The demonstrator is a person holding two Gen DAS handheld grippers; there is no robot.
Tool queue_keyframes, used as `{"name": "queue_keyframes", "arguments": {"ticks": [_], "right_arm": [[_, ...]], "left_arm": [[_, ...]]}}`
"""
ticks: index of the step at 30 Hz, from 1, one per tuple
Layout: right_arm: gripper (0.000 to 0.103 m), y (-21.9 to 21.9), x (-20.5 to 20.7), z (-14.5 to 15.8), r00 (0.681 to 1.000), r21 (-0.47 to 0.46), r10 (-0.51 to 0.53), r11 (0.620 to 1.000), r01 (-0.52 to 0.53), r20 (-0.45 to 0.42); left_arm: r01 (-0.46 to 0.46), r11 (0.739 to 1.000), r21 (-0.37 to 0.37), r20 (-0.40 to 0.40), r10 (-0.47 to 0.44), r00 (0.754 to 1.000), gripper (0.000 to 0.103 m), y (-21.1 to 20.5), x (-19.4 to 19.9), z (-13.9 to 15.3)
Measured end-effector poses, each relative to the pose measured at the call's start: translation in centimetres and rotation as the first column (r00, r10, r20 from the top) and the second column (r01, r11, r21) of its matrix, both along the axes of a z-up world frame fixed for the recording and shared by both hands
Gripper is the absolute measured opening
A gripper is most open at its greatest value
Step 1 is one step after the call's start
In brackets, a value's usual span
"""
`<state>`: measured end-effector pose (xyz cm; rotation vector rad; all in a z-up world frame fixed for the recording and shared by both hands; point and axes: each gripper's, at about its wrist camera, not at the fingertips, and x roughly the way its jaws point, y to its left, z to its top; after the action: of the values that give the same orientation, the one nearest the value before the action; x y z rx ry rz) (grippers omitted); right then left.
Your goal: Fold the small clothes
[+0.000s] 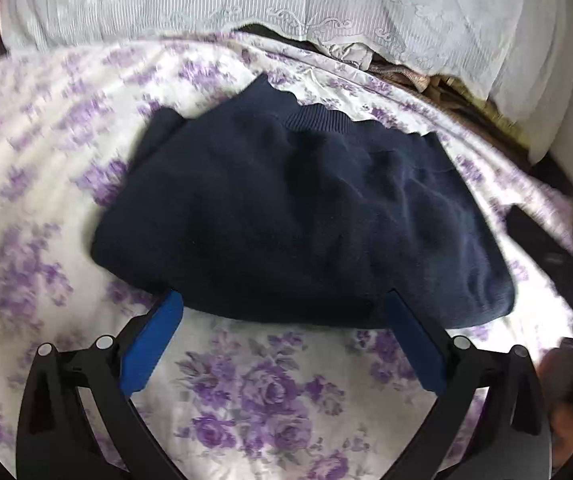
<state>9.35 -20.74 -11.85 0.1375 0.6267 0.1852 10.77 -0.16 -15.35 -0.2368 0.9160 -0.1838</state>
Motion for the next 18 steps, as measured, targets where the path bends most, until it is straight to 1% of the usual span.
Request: {"name": "queue_keyframes", "arguments": {"ticks": [1,2,3,4,5,7,9,10,12,13,14,16,18], "right_arm": [[0.099,0.2,0.6,-0.6,1.0,-0.009,0.001,1.0,-0.001,-0.019],[0.099,0.4,1.3,-1.6,0.998,-0.03,-0.004,1.0,0.002,-0.056],[0.099,0.5,2.1,-2.9,0.993,-0.056,-0.013,0.998,0.007,-0.114],[0.1,0.2,3.6,-4.9,0.972,-0.056,-0.009,0.998,-0.004,-0.235],[0.1,0.0,3.7,-4.8,0.972,-0.037,-0.001,0.999,-0.008,-0.234],[0.1,-0.9,3.1,-4.1,0.981,0.022,0.007,1.0,-0.003,-0.194],[0.099,-1.7,2.7,-4.0,0.985,0.075,0.015,0.997,-0.002,-0.173],[0.099,-2.4,2.4,-3.6,0.989,0.111,-0.001,0.994,0.017,-0.147],[0.099,-3.4,1.8,-3.3,0.992,0.153,-0.047,0.986,0.065,-0.117],[0.1,-4.0,1.7,-3.5,0.991,0.191,-0.057,0.978,0.079,-0.119],[0.1,-4.0,1.8,-3.7,0.99,0.203,-0.055,0.976,0.081,-0.128],[0.1,-4.1,2.1,-3.9,0.989,0.206,-0.055,0.975,0.083,-0.137],[0.1,-3.9,2.0,-3.7,0.99,0.203,-0.054,0.976,0.08,-0.131]], "left_arm": [[-0.003,0.999,-0.039,-0.006,0.003,1.0,0.098,0.5,0.1,-0.1],[-0.006,0.995,-0.095,-0.014,0.005,1.0,0.098,1.2,0.3,-0.2],[-0.011,0.989,-0.149,-0.022,0.008,1.0,0.098,1.9,0.5,-0.4],[-0.017,0.981,-0.191,-0.028,0.012,1.0,0.098,2.4,0.6,-0.6],[-0.025,0.969,-0.246,-0.037,0.016,0.999,0.098,3.1,0.8,-0.8],[-0.035,0.95,-0.312,-0.052,0.019,0.998,0.098,4.0,1.3,-1.1],[-0.042,0.924,-0.38,-0.06,0.02,0.998,0.098,4.8,1.7,-1.3],[-0.044,0.909,-0.415,-0.061,0.02,0.998,0.098,5.2,1.9,-1.3],[-0.056,0.868,-0.494,-0.07,0.024,0.997,0.098,6.1,2.4,-1.6],[-0.061,0.854,-0.517,-0.074,0.026,0.997,0.098,6.4,2.6,-1.6],[-0.061,0.836,-0.546,-0.073,0.025,0.997,0.098,6.7,2.7,-1.6],[-0.055,0.821,-0.568,-0.078,0.013,0.997,0.098,6.9,2.7,-1.6],[-0.061,0.823,-0.565,-0.095,0.008,0.995,0.098,6.9,2.1,-1.7]]}}
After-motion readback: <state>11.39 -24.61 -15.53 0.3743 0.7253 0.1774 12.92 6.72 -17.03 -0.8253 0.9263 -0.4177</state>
